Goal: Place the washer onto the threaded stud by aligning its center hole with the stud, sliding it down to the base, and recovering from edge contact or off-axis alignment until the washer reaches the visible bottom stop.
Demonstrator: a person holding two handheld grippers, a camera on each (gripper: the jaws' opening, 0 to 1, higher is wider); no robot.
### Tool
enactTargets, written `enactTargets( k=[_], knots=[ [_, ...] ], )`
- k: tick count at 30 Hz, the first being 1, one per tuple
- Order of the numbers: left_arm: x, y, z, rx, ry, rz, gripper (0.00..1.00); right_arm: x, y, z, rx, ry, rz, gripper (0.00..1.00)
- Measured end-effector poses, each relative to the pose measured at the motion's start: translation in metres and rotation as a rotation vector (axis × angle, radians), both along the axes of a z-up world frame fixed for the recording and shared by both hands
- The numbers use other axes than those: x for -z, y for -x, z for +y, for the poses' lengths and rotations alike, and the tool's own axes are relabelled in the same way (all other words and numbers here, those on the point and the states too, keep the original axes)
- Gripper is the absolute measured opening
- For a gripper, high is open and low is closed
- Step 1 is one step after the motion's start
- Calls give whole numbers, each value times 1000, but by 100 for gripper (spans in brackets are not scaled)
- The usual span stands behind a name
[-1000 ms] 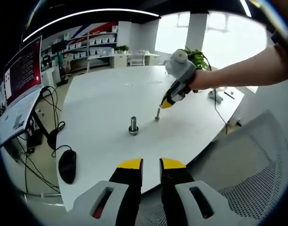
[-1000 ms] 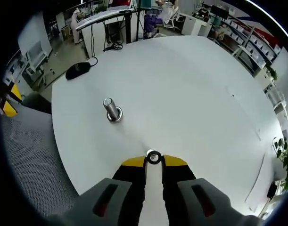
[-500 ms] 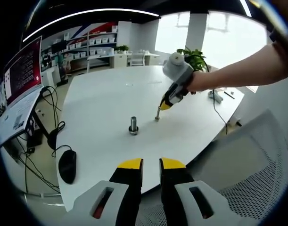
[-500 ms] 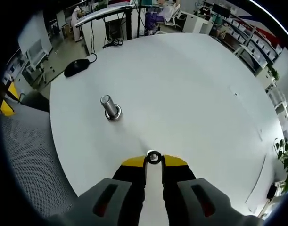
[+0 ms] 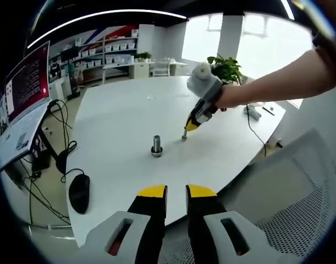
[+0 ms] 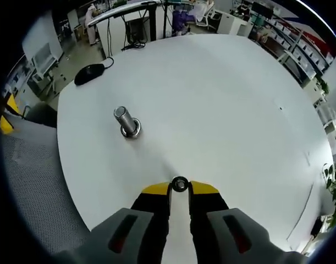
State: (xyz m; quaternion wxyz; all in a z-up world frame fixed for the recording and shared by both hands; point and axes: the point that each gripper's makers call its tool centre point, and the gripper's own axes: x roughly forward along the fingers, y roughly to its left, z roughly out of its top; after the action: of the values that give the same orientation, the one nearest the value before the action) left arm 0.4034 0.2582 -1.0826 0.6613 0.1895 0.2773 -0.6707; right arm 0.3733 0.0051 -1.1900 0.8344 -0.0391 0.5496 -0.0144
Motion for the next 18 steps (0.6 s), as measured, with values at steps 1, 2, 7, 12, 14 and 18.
enactTargets(
  k=[1, 2, 7, 12, 14, 18],
  knots=[
    [1, 0, 0, 0, 0, 0, 11, 3, 0, 1, 4, -8, 10, 14],
    [2, -1, 0, 0, -2, 0, 11, 8, 1, -3, 5, -13, 14, 14],
    [1, 0, 1, -1, -6, 0, 11, 16, 5, -1, 16, -29, 40, 14],
    [2, -1, 1, -1, -9, 1, 11, 27, 7, 1, 16, -33, 55, 15],
    [3, -1, 1, -1, -9, 1, 11, 29, 7, 3, 14, -34, 55, 16],
    [2, 0, 1, 3, -13, 3, 11, 32, 6, 0, 11, -31, 47, 18]
  ],
)
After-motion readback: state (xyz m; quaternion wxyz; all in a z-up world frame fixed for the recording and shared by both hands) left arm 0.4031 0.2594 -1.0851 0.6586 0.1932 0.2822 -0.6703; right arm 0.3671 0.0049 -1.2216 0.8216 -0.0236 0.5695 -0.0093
